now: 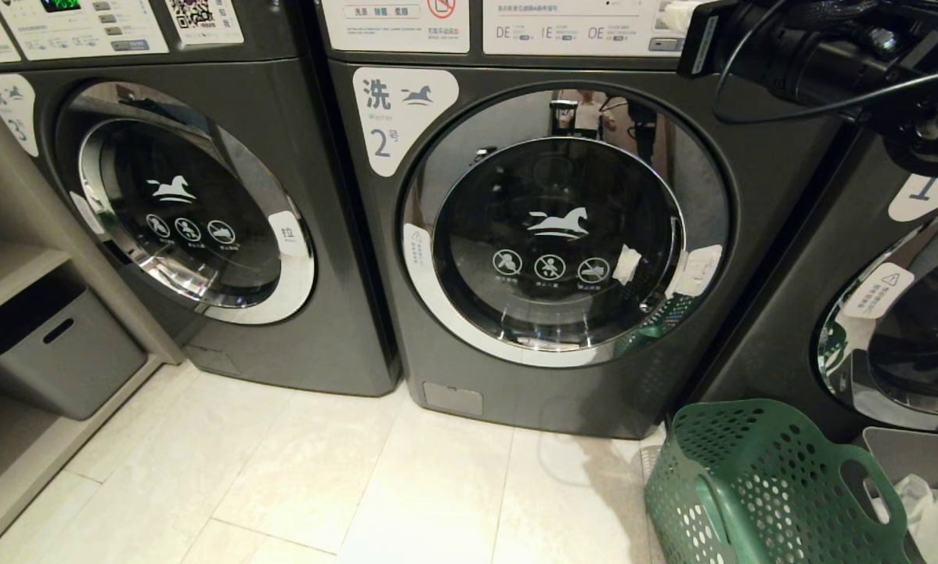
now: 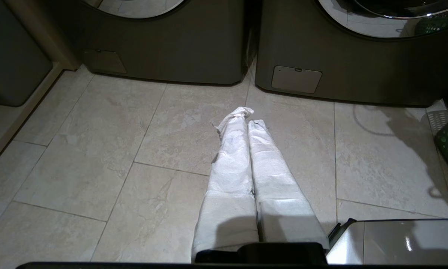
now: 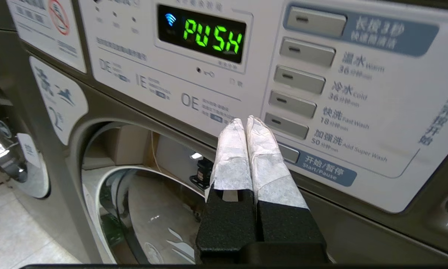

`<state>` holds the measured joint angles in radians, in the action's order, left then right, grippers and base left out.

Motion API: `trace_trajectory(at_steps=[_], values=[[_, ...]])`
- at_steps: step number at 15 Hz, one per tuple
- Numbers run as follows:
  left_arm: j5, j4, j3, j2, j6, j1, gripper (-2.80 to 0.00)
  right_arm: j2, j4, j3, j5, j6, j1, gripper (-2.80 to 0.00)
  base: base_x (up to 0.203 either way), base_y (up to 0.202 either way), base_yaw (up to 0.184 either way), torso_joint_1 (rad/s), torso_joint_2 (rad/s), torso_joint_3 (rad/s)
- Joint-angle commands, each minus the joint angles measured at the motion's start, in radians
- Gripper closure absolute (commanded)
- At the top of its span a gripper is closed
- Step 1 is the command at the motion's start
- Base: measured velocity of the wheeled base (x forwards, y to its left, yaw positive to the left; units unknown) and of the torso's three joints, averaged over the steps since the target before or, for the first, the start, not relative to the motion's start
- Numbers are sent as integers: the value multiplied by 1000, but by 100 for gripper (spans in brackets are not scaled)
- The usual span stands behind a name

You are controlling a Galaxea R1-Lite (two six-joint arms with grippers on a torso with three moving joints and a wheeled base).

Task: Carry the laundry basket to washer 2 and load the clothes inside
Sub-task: Press the washing machine switch

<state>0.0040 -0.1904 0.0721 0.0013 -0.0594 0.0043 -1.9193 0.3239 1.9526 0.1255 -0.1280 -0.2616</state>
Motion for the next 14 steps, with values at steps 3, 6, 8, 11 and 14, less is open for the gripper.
trace_trajectory(at_steps=[3, 6, 8, 11, 14], values=[[1, -1, 0, -1, -2, 0, 0, -33, 42, 2, -17, 0, 8, 0, 0, 0, 0, 0, 0, 0], [1, -1, 0, 0, -2, 0, 0, -35, 85, 2, -46, 6, 8, 0, 0, 0, 0, 0, 0, 0], [1, -1, 0, 0, -2, 0, 0, -35, 92, 2, -46, 28, 8, 0, 0, 0, 0, 0, 0, 0], [1, -1, 0, -1, -2, 0, 0, -33, 95, 3, -46, 37, 8, 0, 0, 0, 0, 0, 0, 0], [1, -1, 0, 0, -3, 0, 0, -35, 95, 5, -47, 39, 13, 0, 0, 0, 0, 0, 0, 0]])
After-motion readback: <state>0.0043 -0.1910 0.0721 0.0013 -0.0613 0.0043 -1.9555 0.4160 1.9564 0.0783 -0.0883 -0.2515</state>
